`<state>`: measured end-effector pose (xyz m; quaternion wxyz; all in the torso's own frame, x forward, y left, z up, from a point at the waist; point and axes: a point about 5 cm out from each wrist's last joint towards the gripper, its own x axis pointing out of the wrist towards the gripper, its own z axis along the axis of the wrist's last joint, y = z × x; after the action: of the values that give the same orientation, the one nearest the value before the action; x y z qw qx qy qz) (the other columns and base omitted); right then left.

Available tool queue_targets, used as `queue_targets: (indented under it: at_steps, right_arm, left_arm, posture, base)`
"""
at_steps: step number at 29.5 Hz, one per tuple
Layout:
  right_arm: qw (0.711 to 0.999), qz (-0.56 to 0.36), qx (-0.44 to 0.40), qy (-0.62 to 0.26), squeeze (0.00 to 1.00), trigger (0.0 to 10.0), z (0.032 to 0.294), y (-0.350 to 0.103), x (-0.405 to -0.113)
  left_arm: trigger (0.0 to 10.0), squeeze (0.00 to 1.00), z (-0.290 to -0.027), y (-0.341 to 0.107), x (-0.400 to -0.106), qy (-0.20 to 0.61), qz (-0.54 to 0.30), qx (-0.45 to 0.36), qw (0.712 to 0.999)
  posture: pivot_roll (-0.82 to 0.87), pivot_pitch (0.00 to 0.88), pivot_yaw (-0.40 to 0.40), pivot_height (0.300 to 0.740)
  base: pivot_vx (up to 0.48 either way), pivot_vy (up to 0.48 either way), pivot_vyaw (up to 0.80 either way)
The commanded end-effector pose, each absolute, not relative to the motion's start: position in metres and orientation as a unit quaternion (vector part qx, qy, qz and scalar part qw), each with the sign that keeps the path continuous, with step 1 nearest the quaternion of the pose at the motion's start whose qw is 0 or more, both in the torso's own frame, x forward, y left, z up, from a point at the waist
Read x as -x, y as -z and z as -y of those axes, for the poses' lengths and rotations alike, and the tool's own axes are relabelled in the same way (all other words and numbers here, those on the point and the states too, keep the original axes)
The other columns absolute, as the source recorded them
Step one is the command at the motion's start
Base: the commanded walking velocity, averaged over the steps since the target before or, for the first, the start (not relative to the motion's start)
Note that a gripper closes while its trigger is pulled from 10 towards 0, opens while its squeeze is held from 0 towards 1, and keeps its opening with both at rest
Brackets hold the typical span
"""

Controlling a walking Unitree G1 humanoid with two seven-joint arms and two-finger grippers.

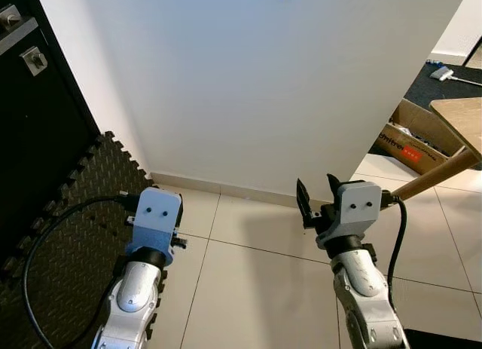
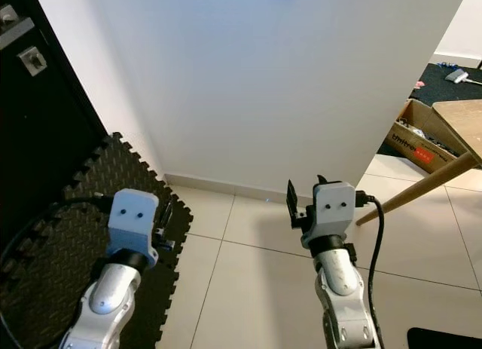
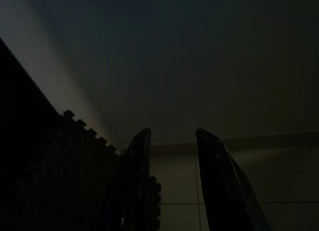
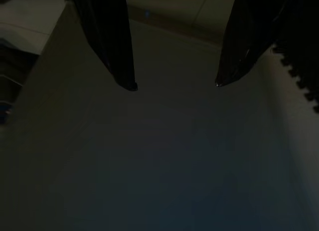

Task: Hang keys on a hook

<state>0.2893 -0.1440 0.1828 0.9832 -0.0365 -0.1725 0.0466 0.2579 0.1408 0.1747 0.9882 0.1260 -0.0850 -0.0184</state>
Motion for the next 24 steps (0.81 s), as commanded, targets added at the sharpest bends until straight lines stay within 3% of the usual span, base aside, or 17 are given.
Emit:
queue_targets:
  at_steps: [1, 24]
  right_arm:
    - [0.987, 0.154, 0.028, -0.041, 0.0, 10.0, 0.1478, -0.1751, -0.2876]
    - [0.987, 0.152, 0.022, -0.04, 0.0, 10.0, 0.148, -0.175, -0.2893]
  left_arm:
    - [10.0, 0.0, -0.1401, -0.1713, -0.256, 0.019, 0.079, -0.131, 0.988]
    - [10.0, 0.0, -0.1401, -0.1708, -0.2567, 0.021, 0.08, -0.132, 0.988]
  posture:
    - [0.12, 0.21, -0.004, 0.74]
    - [0.12, 0.197, -0.003, 0.74]
  base:
    - [0.0, 0.0, -0.8]
    - [0.0, 0.0, -0.8]
